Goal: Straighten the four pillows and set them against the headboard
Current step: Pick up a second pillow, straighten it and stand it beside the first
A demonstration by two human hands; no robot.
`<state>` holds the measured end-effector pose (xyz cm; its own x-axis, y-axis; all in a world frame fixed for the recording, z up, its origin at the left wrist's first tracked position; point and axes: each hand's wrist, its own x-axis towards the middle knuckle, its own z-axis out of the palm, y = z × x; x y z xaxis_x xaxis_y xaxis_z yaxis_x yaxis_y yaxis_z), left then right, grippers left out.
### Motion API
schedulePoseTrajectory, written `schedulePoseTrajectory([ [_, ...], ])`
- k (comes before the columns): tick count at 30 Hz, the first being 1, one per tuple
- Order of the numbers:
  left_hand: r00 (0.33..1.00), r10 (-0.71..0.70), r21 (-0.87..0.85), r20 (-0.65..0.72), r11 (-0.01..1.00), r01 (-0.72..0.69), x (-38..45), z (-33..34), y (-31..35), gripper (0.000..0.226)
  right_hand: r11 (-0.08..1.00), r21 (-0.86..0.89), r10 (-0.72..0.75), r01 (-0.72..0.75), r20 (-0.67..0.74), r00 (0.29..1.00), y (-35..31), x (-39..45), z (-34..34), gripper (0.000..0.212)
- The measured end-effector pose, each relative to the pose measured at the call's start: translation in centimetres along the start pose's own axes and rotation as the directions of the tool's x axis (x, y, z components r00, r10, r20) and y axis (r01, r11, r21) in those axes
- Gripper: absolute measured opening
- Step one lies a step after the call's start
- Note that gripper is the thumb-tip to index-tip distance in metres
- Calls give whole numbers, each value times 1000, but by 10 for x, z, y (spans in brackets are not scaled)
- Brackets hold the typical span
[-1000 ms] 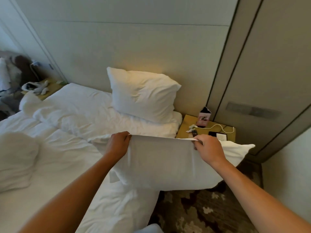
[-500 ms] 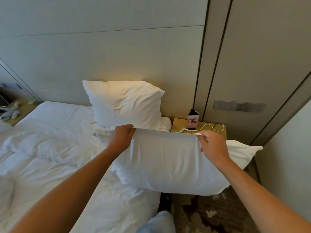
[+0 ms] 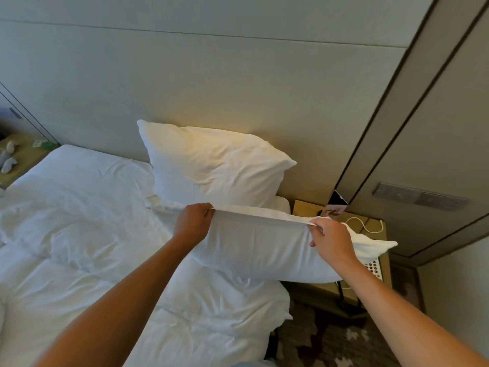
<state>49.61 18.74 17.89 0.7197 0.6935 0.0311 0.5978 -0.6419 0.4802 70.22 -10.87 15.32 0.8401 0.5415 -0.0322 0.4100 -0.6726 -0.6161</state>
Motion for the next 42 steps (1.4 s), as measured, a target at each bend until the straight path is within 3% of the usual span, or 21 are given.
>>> schedulePoseTrajectory([
  [10, 996, -58, -77, 71, 995, 64, 75, 16, -70, 24, 997, -68, 48, -42, 96, 994, -47, 62, 51, 21],
  [20, 988, -104, -39, 112, 993, 109, 119, 16, -132, 25, 995, -96, 49, -28, 229, 972, -76, 97, 103, 21],
  [31, 981, -195, 100, 10, 976, 193, 155, -37, -207, 26, 1000, 24, -27, 20, 385, 923, -150, 133, 165, 18],
  [36, 941, -339, 123, 14, 934, 335, 138, -47, -248, 27, 997, 70, -71, 44, 448, 891, -180, 127, 206, 36],
  [42, 932, -360, 130, -35, 924, 361, 142, -72, -270, 28, 990, 106, -129, 90, 461, 878, -207, 130, 221, 25],
])
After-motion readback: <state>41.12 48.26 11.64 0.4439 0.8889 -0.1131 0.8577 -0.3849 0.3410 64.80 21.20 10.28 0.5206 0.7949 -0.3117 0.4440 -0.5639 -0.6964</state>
